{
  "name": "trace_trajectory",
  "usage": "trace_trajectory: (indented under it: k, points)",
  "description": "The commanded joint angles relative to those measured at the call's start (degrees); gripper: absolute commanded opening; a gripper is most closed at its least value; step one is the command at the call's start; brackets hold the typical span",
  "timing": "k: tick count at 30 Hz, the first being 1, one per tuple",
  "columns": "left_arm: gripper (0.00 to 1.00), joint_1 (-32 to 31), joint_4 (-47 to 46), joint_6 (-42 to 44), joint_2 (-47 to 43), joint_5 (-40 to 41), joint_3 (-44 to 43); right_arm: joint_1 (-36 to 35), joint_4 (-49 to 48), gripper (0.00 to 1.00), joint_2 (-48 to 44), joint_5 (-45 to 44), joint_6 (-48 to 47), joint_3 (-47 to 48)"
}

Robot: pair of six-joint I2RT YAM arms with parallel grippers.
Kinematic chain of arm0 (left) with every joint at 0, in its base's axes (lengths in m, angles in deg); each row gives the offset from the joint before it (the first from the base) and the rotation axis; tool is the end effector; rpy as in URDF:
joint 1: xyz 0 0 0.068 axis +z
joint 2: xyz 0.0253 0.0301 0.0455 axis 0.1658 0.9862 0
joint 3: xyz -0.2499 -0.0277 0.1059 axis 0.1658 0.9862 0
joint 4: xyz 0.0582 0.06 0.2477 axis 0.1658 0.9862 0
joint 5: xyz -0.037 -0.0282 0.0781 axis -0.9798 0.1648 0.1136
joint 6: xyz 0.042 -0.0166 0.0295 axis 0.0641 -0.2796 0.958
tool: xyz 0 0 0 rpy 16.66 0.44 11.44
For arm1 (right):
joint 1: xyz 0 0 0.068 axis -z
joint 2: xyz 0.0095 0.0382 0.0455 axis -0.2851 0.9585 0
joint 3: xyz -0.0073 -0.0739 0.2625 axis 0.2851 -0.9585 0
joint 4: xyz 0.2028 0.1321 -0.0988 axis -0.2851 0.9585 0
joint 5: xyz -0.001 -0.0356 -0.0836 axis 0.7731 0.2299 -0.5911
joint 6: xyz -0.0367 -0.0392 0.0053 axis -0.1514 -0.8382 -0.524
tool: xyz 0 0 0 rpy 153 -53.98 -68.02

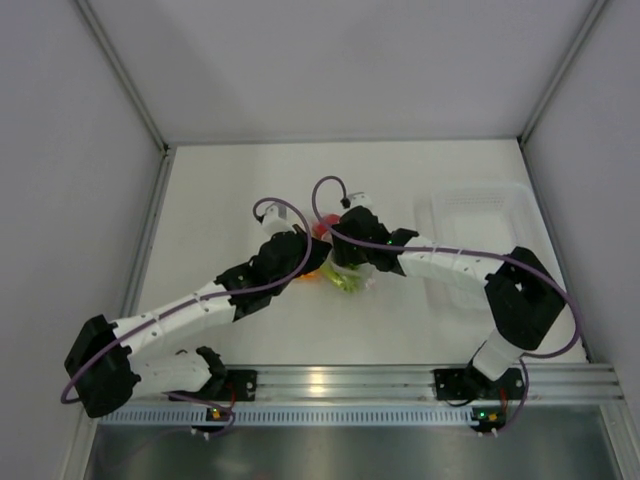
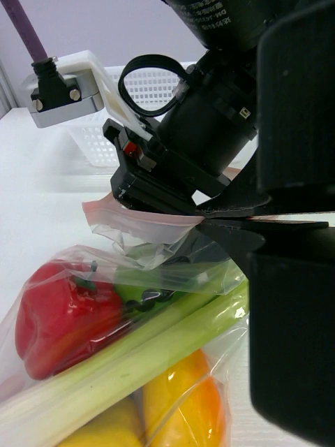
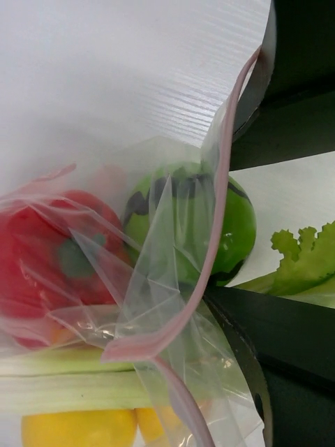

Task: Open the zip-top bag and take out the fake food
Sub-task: Pick up the fake fruit from the zipper food storage bag.

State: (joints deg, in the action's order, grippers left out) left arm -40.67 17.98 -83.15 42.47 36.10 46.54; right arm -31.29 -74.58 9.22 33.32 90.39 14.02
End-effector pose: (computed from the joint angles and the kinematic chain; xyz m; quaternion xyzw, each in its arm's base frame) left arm 0.1760 -0.1916 0.2689 -0.1780 0.8093 -0.3613 0.4276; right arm 0.2407 0.2513 0.2191 -0.1232 0.9139 0.1143 0.3694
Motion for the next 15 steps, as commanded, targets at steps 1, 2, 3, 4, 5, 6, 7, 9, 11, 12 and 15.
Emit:
trace_trajectory:
  k: [1, 2, 3, 4, 5, 6, 7, 9, 11, 12, 15]
  points:
    - [0.0, 0.29, -3.59, 1.57, -2.14, 1.41, -1.51, -0.4, -0.41, 0.68, 2.15, 0.33, -1.81, 2.62]
    - [0.0, 0.29, -3.68, 1.66, -2.06, 1.59, -1.6, -0.4, -0.68, 0.68, 2.85, 0.86, -1.72, 2.45]
    - [0.0, 0.38, -3.59, 1.66, -2.14, 1.68, -1.42, -0.31, -1.55, 0.68, 3.2, 1.39, -1.81, 1.92]
    - [0.0, 0.47, -3.59, 1.66, -2.14, 1.51, -1.34, -0.22, -2.17, 0.68, 3.64, 2.53, -1.89, 1.66]
    - [0.0, 0.56, -3.59, 1.58, -1.88, 1.24, -1.25, -0.22, -2.43, 0.68, 4.78, 2.8, -1.89, 1.48]
    - [0.0, 0.56, -3.59, 1.58, -1.88, 0.98, -1.25, -0.13, -2.87, 0.68, 5.4, 2.72, -1.89, 1.3]
    - [0.0, 0.65, -3.59, 1.49, -1.88, 0.63, -1.25, 0.04, -3.05, 0.68, 6.01, 2.54, -1.89, 1.48]
    - [0.0, 0.73, -3.59, 1.49, -1.88, 0.36, -1.16, 0.57, -3.4, 0.68, 8.3, 2.19, -1.89, 2.0]
    - [0.0, 0.73, -3.59, 1.49, -2.05, 0.28, -1.07, 0.92, -2.88, 0.69, 10.58, 0.88, -1.89, 2.62]
    - [0.0, 0.73, -3.59, 1.49, -2.49, 0.27, -0.9, 1.01, -2.79, 0.7, 11.37, 0.35, -1.89, 3.23]
    - [0.0, 1.0, -3.59, 1.92, -3.37, 0.54, -0.55, 1.27, -2.79, 0.71, 13.57, 0.52, -1.19, 3.76]
